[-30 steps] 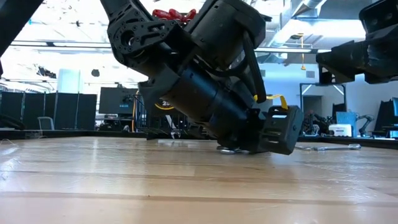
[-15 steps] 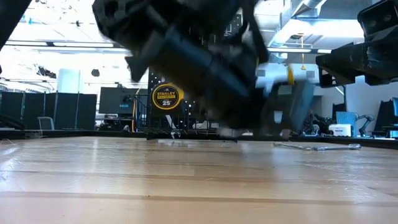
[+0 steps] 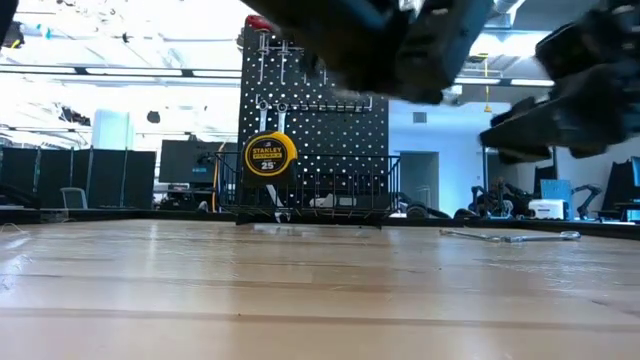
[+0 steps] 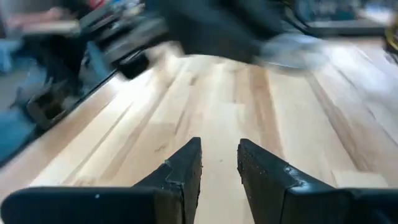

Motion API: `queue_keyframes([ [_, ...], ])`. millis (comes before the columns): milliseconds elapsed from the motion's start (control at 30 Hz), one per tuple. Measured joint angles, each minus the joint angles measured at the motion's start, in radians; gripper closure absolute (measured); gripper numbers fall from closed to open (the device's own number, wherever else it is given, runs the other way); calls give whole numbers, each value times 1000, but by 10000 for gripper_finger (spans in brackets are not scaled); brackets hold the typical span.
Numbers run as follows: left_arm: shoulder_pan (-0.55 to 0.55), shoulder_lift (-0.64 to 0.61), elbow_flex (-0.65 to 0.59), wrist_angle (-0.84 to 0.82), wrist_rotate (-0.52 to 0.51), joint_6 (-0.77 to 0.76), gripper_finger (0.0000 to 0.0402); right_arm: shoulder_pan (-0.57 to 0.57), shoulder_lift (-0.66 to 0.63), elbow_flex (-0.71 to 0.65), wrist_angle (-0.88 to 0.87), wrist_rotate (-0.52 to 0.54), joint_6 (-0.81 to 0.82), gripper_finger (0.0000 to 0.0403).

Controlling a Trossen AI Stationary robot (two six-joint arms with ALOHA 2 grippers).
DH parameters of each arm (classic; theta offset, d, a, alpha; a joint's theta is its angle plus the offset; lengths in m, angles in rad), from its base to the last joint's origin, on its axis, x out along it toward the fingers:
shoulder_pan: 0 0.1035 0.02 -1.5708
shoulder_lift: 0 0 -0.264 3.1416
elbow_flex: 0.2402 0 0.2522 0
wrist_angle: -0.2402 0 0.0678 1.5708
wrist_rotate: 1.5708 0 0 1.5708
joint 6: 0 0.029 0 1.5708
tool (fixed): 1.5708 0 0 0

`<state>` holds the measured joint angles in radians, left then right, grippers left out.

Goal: Hang tools onto peg board
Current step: Hang the wrench into the pegboard

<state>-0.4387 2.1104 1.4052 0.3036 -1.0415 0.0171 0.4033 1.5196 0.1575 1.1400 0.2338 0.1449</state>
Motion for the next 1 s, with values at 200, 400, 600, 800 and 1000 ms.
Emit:
queue_keyframes([
  [200,-73,-1,7,0,-101,232,386,-130,0,64,-29,-40,293,275],
  [400,-137,-1,7,3,-294,350,386,-125,0,151,-37,-222,198,268],
  [600,-149,-1,8,7,-310,364,386,-102,0,265,-130,-238,171,225],
  [800,-149,-1,8,10,-319,372,386,-104,0,345,-239,-238,165,187],
  [1000,-149,-1,8,11,-318,373,386,-104,0,357,-251,-237,152,240],
])
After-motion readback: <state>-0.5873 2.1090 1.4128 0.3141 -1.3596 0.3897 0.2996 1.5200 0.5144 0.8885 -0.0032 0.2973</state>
